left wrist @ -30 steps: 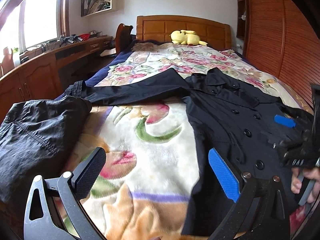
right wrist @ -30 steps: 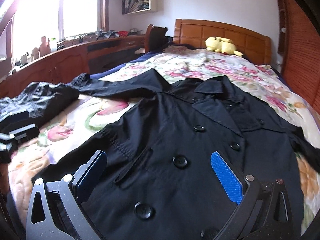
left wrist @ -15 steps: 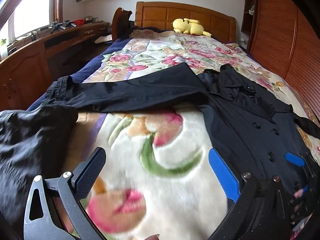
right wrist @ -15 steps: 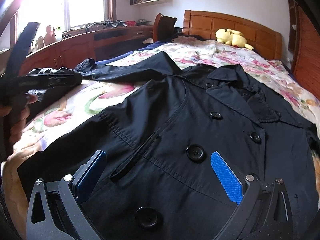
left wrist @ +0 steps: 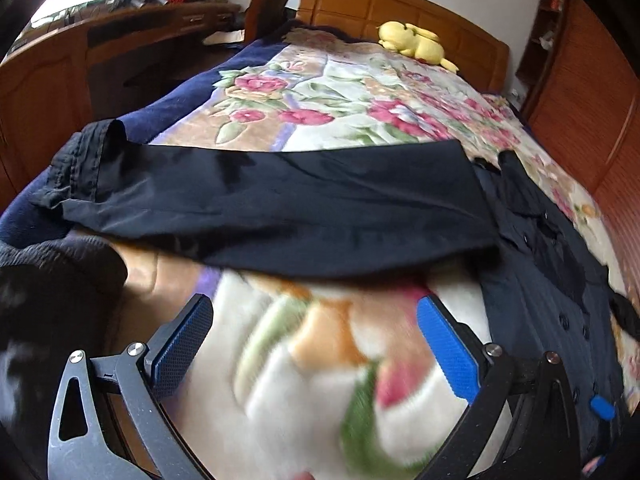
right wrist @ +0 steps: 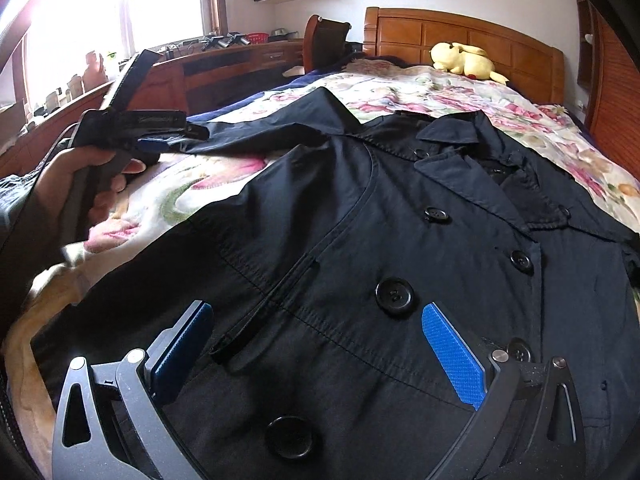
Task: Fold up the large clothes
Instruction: 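Grasp the coat sleeve nearest the left tool and fold it across the coat front, then open the left tool to release the folded sleeve and withdraw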
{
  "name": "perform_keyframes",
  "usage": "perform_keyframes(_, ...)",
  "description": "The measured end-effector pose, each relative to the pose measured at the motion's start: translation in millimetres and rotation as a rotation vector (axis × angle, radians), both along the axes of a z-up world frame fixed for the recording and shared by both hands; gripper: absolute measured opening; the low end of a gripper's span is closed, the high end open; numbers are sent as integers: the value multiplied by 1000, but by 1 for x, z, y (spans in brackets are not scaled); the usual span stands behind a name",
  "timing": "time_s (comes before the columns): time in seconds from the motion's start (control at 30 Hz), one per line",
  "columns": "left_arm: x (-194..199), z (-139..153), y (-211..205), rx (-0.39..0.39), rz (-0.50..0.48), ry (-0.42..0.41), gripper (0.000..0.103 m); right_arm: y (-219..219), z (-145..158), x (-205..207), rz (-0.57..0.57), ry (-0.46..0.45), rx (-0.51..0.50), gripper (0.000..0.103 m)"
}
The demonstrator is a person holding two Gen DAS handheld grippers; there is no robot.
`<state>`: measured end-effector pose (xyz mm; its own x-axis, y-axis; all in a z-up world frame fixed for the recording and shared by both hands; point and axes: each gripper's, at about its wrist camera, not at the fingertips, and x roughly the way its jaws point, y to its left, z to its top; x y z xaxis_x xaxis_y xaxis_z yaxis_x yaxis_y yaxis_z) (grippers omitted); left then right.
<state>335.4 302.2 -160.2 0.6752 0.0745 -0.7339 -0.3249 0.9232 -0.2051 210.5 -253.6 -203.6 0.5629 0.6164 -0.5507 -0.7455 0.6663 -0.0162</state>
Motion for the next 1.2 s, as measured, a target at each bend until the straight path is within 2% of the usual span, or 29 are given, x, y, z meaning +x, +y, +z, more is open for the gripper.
perform_keyframes(0.03,4,-2,5,-12,10,8,97,0,0,1,0,2,1,103)
perform_keyframes(0.1,13,-8,15,-55,22,35,84,0,0,2,1,9,5,103)
perform_keyframes(0.3,26,-19,34,-135,83,49,65,0,-2,5,4,21,14,103)
perform_keyframes(0.4,31,-27,41,-165,118,62,60,0,-2,6,4,22,15,103)
perform_keyframes(0.5,33,-32,45,-177,132,66,59,0,-3,6,3,23,16,103)
perform_keyframes(0.73,48,-33,48,-144,130,108,59,0,-4,7,5,28,19,103)
perform_keyframes(0.8,54,-34,48,-112,121,142,43,0,-4,7,5,29,19,103)
perform_keyframes(0.83,57,-34,48,-96,108,154,39,0,-4,7,4,29,19,103)
perform_keyframes(0.9,59,-31,51,-85,85,161,15,0,-4,7,5,29,20,103)
perform_keyframes(0.97,57,-28,54,-99,74,154,7,0,-5,7,6,29,19,103)
perform_keyframes(1.07,55,-14,42,-41,57,125,4,1,-5,7,6,29,19,103)
perform_keyframes(1.2,48,17,5,33,2,59,4,1,-5,7,5,29,20,103)
